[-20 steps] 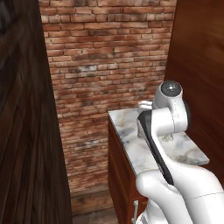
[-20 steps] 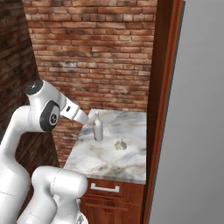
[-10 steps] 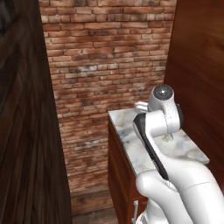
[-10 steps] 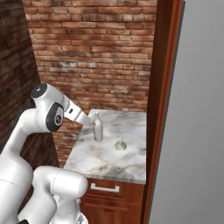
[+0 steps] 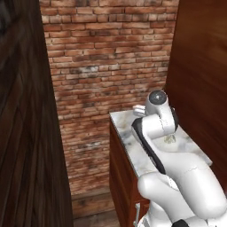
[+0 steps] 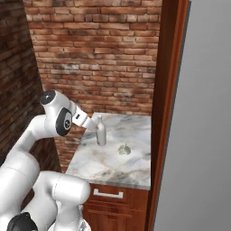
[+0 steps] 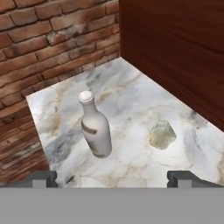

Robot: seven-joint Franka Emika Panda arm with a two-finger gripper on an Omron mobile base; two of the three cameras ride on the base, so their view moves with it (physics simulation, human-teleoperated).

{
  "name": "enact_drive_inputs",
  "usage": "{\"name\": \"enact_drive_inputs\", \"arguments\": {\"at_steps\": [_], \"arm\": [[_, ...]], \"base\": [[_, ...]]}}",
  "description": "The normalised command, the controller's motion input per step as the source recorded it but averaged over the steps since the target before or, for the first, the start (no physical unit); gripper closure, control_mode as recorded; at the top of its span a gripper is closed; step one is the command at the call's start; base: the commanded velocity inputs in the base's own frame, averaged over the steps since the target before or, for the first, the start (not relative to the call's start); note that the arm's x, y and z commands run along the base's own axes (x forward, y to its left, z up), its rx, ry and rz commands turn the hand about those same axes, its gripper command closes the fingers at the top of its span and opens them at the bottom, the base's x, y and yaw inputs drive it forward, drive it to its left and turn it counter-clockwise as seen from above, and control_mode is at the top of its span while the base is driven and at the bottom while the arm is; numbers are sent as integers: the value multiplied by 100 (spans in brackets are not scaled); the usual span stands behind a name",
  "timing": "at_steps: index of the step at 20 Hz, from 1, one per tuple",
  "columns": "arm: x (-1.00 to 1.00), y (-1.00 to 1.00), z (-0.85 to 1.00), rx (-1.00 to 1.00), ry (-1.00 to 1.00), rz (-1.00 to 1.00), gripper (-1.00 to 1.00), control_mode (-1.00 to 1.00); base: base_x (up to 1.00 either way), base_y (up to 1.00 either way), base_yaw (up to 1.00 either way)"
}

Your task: Place the liquors on the top shelf of the fridge to keep them out of children's reach, and place the garlic on lower shelves for easy access.

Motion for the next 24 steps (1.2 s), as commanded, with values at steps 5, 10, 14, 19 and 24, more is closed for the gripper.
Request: {"name": "enact_drive_inputs", "arguments": {"at_steps": [5,10,14,19,24], "arm": [[34,0,-24,0,2,-1,-100,-100],[34,0,-22,0,4,0,-100,-100],[32,0,-18,0,6,-1,-100,-100],[24,0,-17,0,6,0,-100,-100],[11,-8,-16,0,3,0,-100,-100]], "base": [[0,0,0],[0,0,0],[0,0,0],[0,0,0],[0,0,0]]}}
